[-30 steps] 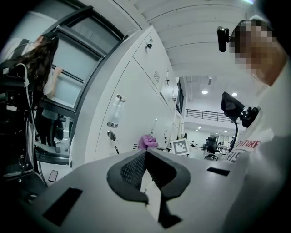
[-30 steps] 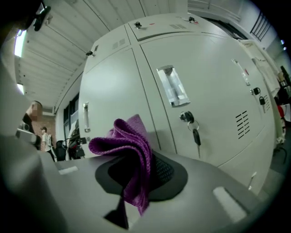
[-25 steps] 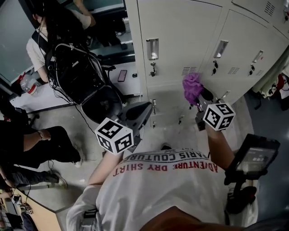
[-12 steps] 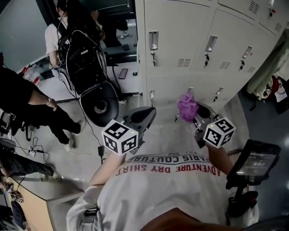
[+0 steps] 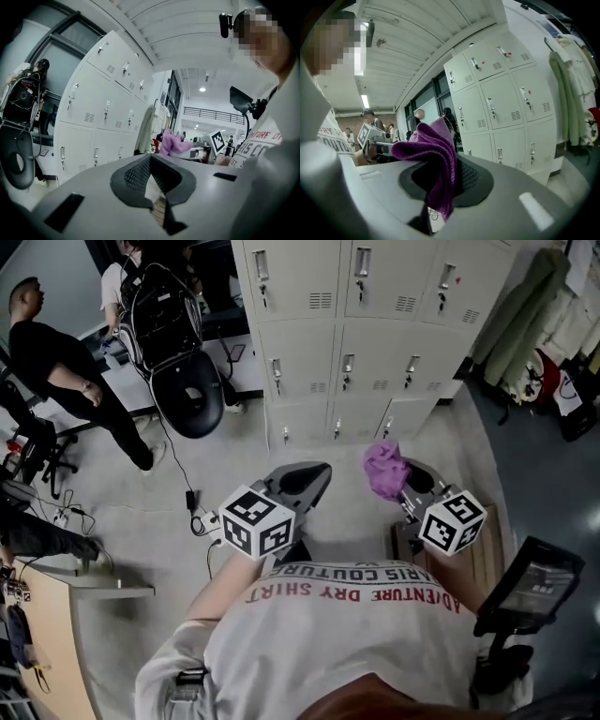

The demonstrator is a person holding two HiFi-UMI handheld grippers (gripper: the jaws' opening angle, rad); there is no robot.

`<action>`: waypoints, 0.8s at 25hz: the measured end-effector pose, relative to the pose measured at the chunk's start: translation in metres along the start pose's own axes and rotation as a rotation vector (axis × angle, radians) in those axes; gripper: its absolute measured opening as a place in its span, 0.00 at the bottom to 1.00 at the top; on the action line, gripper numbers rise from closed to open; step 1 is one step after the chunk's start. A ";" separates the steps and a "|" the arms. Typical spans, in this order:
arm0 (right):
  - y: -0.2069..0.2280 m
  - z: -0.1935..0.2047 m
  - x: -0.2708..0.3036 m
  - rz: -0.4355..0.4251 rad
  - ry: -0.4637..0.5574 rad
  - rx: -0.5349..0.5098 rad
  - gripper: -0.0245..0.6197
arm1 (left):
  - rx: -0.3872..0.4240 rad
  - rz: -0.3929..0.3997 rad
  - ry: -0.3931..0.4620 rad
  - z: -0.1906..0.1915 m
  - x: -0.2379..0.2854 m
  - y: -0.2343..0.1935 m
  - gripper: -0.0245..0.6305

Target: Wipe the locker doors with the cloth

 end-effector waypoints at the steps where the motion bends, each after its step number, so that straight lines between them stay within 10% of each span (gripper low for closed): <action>1: -0.004 0.006 -0.025 0.002 -0.001 0.003 0.14 | 0.002 -0.002 -0.003 0.007 -0.001 0.025 0.04; 9: -0.037 0.021 -0.162 -0.004 0.030 0.023 0.14 | 0.045 -0.008 -0.014 0.021 -0.013 0.168 0.04; 20: -0.069 0.028 -0.228 0.003 0.051 0.013 0.14 | 0.075 -0.001 -0.025 0.034 -0.035 0.238 0.04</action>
Point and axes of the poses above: the fingertips, and each gripper's own axes: x forward along the fingers, y to its right, z out of its underside, the point moved 4 cm from there along -x, backward along the fingers, and after that the axes turned 5 degrees about z, right-handed, at the moved point
